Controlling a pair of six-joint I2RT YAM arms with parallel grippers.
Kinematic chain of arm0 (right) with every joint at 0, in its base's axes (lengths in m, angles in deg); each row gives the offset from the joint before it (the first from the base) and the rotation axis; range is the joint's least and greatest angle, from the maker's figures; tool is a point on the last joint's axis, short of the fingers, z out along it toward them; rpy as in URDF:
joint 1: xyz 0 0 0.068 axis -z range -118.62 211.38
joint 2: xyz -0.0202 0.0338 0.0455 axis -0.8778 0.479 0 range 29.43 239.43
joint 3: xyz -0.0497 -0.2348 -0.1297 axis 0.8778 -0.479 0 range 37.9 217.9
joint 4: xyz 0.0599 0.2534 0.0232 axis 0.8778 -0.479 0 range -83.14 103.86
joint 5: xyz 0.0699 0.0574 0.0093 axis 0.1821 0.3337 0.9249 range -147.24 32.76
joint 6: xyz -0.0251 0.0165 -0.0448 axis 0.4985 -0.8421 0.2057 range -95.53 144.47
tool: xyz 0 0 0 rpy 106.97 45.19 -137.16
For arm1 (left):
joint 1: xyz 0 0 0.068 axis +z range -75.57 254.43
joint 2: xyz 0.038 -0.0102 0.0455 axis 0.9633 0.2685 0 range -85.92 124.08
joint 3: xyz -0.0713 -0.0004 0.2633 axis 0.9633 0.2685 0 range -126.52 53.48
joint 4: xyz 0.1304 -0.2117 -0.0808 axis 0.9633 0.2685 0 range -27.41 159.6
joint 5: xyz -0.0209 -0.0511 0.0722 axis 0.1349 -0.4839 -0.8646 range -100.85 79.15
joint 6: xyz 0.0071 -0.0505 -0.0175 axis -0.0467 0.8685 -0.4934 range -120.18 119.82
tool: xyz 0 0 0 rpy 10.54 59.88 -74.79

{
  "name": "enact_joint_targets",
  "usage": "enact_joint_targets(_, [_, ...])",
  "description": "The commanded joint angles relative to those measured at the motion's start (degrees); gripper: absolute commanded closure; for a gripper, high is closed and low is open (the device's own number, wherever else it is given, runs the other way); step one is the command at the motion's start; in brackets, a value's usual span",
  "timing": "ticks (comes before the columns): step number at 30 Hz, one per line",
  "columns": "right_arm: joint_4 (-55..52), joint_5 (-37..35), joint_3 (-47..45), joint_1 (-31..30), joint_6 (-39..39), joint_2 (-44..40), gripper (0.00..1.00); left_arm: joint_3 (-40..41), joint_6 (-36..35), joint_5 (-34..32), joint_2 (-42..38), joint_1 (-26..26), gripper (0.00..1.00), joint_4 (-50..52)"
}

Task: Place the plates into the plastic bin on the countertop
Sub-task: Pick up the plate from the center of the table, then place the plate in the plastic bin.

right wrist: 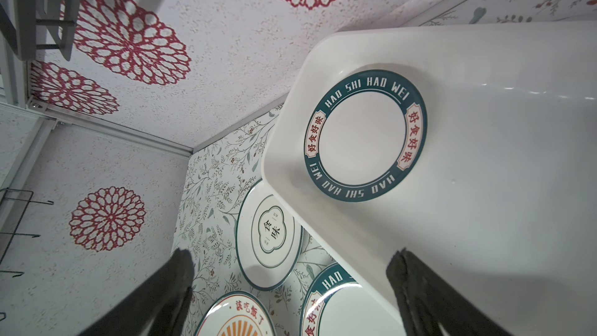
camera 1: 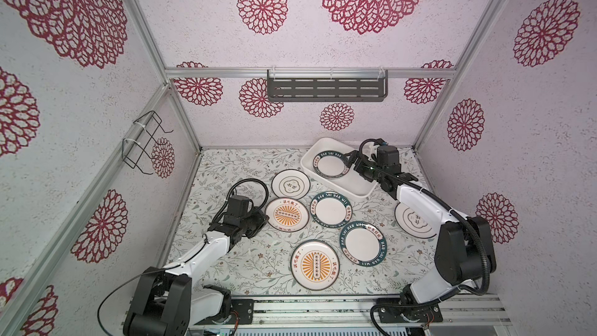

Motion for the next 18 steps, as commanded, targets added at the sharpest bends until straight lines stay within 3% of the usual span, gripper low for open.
enact_joint_targets(1, [1.99,3.19,0.94,0.21,1.12,-1.43,0.01,-5.65,-3.92,-2.96,-5.24,0.52,0.96,7.3])
enact_joint_targets(9, [2.24,9.83,1.61,0.2,0.49,0.1,0.01,-19.48,-8.15,-4.15,-5.05,1.72,0.96,12.44])
enact_joint_targets(14, [6.21,16.36,0.32,0.2,-1.29,-0.46,0.02,-27.6,-9.25,-3.34,0.99,1.3,0.96,9.58])
enact_joint_targets(18, [16.07,24.11,-2.2,0.0,-8.3,-0.1,0.05,-33.35,-9.46,-1.47,7.55,0.41,0.96,6.18])
